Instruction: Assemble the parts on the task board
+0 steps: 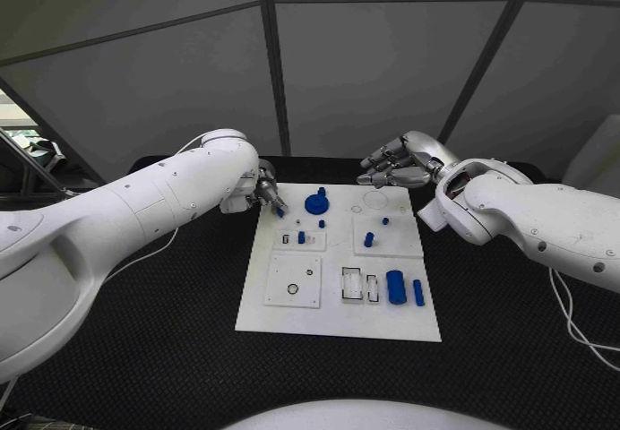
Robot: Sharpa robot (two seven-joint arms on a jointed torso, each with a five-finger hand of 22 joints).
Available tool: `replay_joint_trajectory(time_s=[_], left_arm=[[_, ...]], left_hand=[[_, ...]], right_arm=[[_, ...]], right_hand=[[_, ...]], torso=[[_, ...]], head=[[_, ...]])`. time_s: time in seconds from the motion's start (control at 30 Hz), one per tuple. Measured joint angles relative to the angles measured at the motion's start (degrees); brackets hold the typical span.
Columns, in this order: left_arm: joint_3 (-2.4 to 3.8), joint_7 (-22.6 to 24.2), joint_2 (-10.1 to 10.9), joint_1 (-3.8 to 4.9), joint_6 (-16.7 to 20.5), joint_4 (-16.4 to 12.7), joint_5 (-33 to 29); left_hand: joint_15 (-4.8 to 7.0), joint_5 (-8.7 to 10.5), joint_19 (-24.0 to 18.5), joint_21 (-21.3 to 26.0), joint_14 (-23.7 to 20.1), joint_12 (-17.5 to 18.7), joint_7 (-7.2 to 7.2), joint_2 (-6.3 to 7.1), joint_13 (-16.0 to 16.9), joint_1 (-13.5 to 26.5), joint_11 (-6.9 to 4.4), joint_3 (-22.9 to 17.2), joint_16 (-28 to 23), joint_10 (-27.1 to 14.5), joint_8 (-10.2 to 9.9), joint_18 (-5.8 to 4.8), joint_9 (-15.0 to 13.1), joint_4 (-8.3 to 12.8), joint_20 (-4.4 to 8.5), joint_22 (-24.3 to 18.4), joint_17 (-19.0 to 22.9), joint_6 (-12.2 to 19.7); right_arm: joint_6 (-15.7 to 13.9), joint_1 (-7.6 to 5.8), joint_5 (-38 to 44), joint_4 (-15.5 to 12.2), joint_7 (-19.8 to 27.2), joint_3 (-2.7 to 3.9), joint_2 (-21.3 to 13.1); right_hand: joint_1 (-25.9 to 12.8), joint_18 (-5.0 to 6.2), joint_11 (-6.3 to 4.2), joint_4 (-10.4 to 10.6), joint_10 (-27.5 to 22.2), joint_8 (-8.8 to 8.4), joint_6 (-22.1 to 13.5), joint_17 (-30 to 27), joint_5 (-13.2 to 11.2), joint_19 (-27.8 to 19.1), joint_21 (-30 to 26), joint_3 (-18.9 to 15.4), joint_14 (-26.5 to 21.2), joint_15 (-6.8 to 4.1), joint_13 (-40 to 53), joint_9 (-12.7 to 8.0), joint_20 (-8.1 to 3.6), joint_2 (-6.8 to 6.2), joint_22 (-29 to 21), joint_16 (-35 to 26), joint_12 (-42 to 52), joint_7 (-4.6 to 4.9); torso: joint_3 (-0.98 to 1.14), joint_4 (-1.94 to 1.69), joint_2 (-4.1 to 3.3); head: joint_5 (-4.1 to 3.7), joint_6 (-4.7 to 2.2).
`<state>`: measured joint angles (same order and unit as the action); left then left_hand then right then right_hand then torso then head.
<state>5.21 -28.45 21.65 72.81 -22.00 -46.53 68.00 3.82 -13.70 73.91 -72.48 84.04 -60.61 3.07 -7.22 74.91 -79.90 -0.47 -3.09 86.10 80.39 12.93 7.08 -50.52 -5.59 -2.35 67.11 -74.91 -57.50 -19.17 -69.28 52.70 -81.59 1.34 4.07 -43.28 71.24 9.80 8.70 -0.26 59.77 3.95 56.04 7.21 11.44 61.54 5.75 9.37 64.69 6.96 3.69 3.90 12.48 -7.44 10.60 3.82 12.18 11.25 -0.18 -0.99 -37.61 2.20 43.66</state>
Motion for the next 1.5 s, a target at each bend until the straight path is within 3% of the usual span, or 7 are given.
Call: replay_joint_trajectory(time_s=[0.1, 0.17, 0.23, 0.4, 0.93, 1.17, 1.5], left_arm=[[0.0, 0.15, 0.28, 0.0, 0.04, -0.39, -0.02], [-0.04, 0.24, 0.68, -0.03, 0.14, -0.92, -0.17], [-0.06, 0.31, 1.33, -0.12, 0.37, -1.86, -0.6], [-0.07, 0.45, 3.74, -0.16, 1.57, -5.54, -2.49], [-0.37, 0.66, 13.3, -0.44, 9.32, -20.5, -6.82], [-1.19, 0.87, 15.64, -2.21, 12.61, -25.61, -4.74], [-1.51, 1.79, 16.46, -4.79, 15.84, -28.77, -0.27]], left_hand=[[-0.24, -1.36, 0.02, -0.22, -0.07, 0.77, 0.76, 0.15, 0.0, -1.23, 0.23, -1.5, 0.0, -0.22, -0.19, 0.01, 0.01, -1.48, -0.02, 0.4, 0.0, 0.47], [-0.24, -2.28, 0.24, -0.22, -0.07, 0.77, 0.84, 1.35, 0.0, -0.03, 0.19, -3.44, 0.23, -0.18, 0.18, -0.02, -0.45, -3.24, -0.25, 0.72, 0.0, 0.39], [-0.25, -4.1, 0.24, -0.34, -0.07, 0.77, 1.17, 3.89, 0.0, 3.46, 0.14, -9.25, 0.23, -0.12, 1.21, -0.02, -1.52, -2.15, -0.24, 1.08, 0.0, 0.06], [-0.25, -5.64, 0.23, -0.45, -0.06, 3.27, 1.13, 6.38, 0.0, 8.71, 0.08, -17.02, 0.23, 0.12, 2.5, -0.02, -3.29, 0.23, -0.23, 1.39, 0.0, 0.02], [0.08, -10.22, 0.82, -0.99, 0.02, 3.27, 0.41, 8.31, 0.0, 12.59, -0.43, -20.9, 0.8, 0.83, 4.09, -0.04, -5.5, 1.59, -0.02, 2.62, 0.0, -0.66], [0.08, -10.72, 1.03, -1.33, 0.03, 3.81, 0.26, 8.41, 0.0, 12.69, -0.43, -21.21, 1.11, 0.85, 4.09, -0.03, -5.69, 1.59, 0.19, 3.08, 0.0, -0.81], [0.28, -11.09, 1.44, -1.55, -0.18, 3.81, 0.1, 8.71, 0.0, 12.99, -0.62, -21.27, 1.33, 1.05, 4.42, -0.01, -5.84, 1.65, 0.19, 3.49, 0.0, -0.98]], right_arm=[[0.01, 0.0, 0.0, 0.0, 0.0, 0.0, -0.02], [0.02, 0.0, 0.0, 0.0, -0.01, 0.0, -0.04], [0.05, 0.0, 0.0, 0.03, -0.02, 0.0, -0.06], [0.09, 0.0, 0.0, 0.09, -0.03, 0.0, -0.21], [0.22, 0.0, -0.27, 0.59, -0.03, -0.02, -0.44], [0.28, 0.0, -0.4, 0.72, 0.0, -0.01, -0.45], [0.38, 0.0, -0.61, 0.83, 0.03, -0.02, -0.55]], right_hand=[[0.0, 0.0, 0.0, 0.0, 0.0, 0.0, 0.0, 0.0, 0.0, 0.0, 0.0, 0.0, 0.0, 0.0, 0.0, 0.0, 0.0, 0.0, 0.0, 0.0, 0.0, 0.0], [0.0, 0.0, 0.0, 0.0, 0.0, 0.0, 0.0, 0.0, 0.0, 0.0, 0.0, 0.0, 0.0, 0.0, 0.0, 0.0, 0.0, 0.0, -0.05, 0.0, 0.0, 0.0], [0.0, 0.0, 0.0, 0.0, 0.0, 0.0, 0.0, 0.0, 0.0, 0.0, 0.0, 0.0, 0.0, 0.0, 0.0, 0.0, 0.0, 0.0, -0.05, 0.0, 0.0, 0.0], [0.0, 0.0, 0.0, 0.0, 0.0, 0.0, 0.0, 0.01, 0.0, 0.0, 0.0, 0.0, 0.0, 0.0, 0.0, 0.0, 0.0, 0.0, -0.05, 0.0, 0.0, 0.0], [-0.23, 0.0, 0.0, 0.0, 0.0, 0.0, 0.0, -0.09, 0.0, 0.0, 0.0, 0.0, 0.0, 0.0, 0.01, 0.0, 0.0, 0.23, -0.09, 0.0, 0.0, 0.0], [-0.23, 0.0, 0.0, 0.0, 0.0, 0.0, 0.0, -0.11, 0.0, 0.0, 0.0, 0.0, 0.0, 0.0, 0.01, 0.0, 0.0, 0.23, -0.15, 0.0, 0.0, 0.0], [-0.23, 0.0, 0.0, 0.0, 0.0, 0.0, 0.0, -0.17, 0.0, 0.0, 0.0, 0.0, 0.0, 0.0, 0.01, 0.0, 0.0, 0.23, -0.2, 0.0, 0.0, 0.0]], torso=[[0.0, 0.0, 0.0], [0.0, 0.0, 0.0], [0.0, -0.01, 0.03], [0.02, -0.2, 0.12], [0.16, -0.99, 0.65], [0.16, -1.05, 0.68], [0.16, -0.87, 0.59]], head=[[-0.01, 0.09], [-0.01, 0.09], [-0.01, 0.09], [0.04, 0.15], [0.23, 0.73], [0.43, 0.85], [0.47, 1.06]])
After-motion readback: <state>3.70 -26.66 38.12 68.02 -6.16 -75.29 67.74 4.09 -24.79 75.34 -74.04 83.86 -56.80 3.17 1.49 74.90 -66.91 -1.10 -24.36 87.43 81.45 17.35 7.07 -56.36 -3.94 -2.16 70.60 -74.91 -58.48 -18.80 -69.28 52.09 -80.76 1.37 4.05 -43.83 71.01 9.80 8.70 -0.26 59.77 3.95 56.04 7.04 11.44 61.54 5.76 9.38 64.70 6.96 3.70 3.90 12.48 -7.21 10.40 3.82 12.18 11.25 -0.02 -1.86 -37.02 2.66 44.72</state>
